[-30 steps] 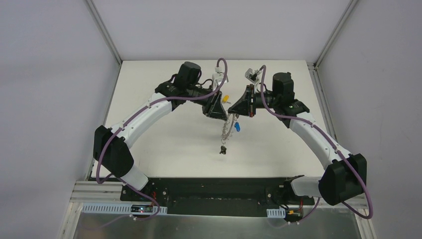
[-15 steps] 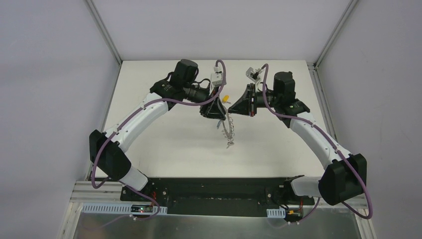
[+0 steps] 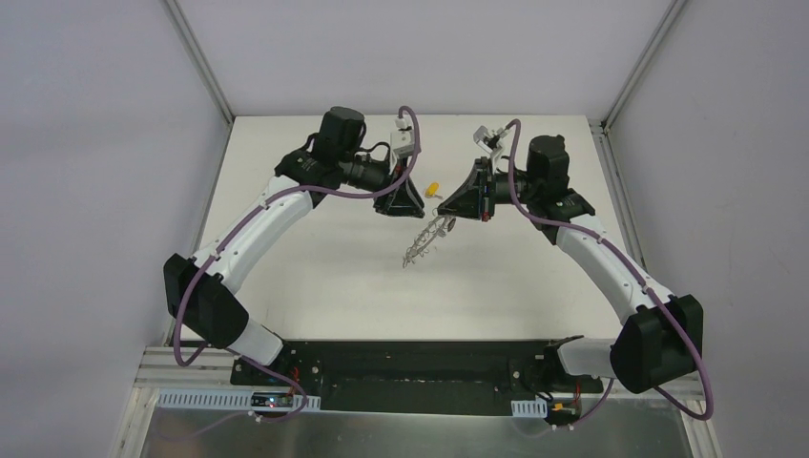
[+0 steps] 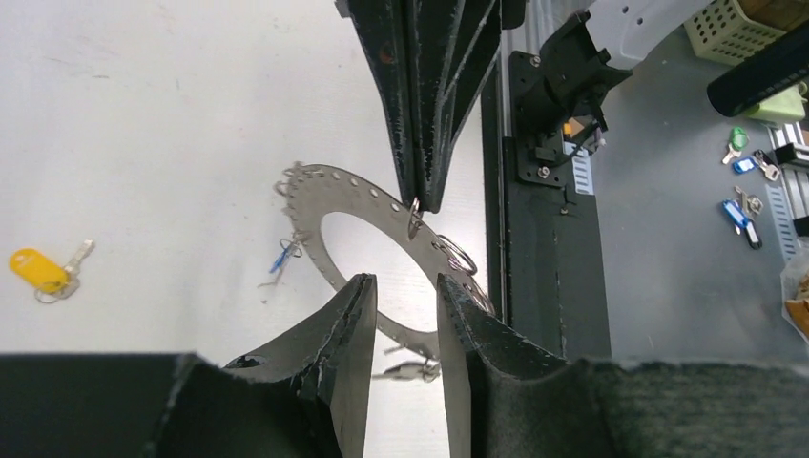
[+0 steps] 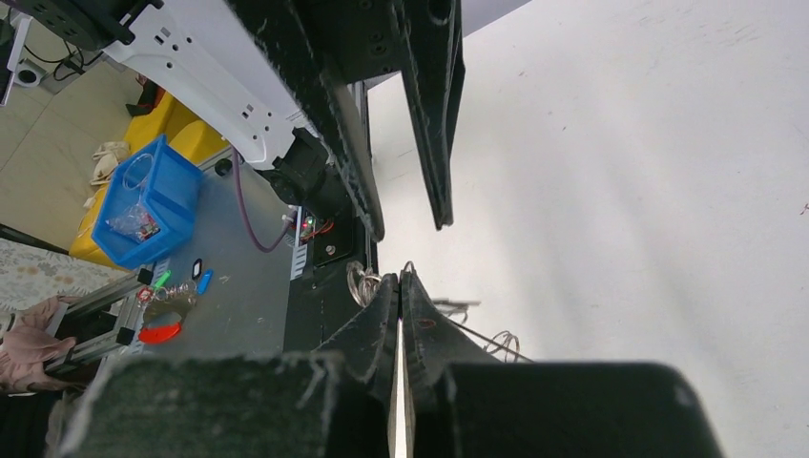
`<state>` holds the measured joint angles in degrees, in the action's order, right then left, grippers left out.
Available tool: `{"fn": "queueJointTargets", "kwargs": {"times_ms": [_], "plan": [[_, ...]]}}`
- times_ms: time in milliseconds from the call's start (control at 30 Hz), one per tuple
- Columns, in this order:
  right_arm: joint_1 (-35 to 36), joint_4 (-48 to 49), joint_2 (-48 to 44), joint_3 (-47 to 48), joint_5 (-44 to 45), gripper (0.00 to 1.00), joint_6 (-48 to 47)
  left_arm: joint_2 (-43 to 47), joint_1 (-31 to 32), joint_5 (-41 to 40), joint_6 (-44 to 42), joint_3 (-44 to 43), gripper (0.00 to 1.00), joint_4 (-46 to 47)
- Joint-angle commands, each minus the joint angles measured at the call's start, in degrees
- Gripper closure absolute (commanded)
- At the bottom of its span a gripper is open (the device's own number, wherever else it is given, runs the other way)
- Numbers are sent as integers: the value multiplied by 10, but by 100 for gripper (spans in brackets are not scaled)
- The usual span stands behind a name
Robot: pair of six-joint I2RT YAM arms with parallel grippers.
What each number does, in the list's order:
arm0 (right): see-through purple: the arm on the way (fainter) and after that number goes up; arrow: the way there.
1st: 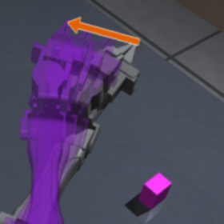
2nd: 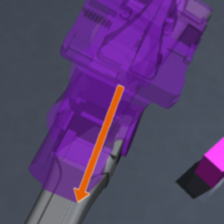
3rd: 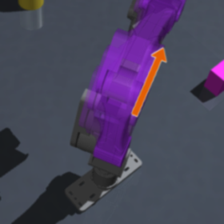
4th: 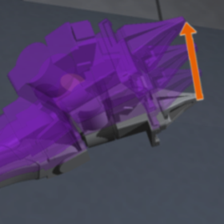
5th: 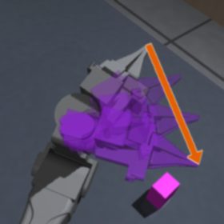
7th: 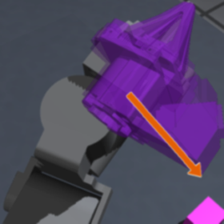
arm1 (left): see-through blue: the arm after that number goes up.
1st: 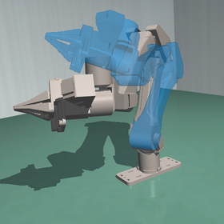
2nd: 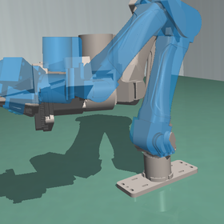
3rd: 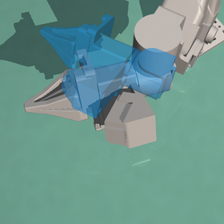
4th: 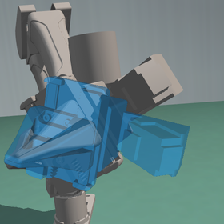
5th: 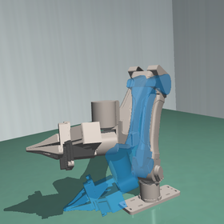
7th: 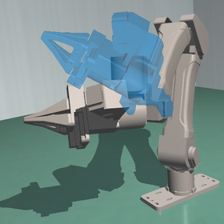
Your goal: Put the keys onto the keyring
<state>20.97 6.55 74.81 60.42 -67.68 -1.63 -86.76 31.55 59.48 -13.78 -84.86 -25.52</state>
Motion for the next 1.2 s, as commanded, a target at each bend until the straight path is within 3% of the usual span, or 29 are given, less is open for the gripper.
{"fn": "queueJointTargets", "kwargs": {"times_ms": [0, 533, 1167], "plan": [[-3, 49, -10, 7, -32, 100, 14, 26, -6, 16, 4, -10, 69, 46], [-4, 152, 7, -10, -58, 100, 117, 16, 12, 27, 43, 24, 70, 110], [-10, 198, 11, -24, -57, 100, 152, 15, 23, 40, 53, 38, 87, 124]]}}
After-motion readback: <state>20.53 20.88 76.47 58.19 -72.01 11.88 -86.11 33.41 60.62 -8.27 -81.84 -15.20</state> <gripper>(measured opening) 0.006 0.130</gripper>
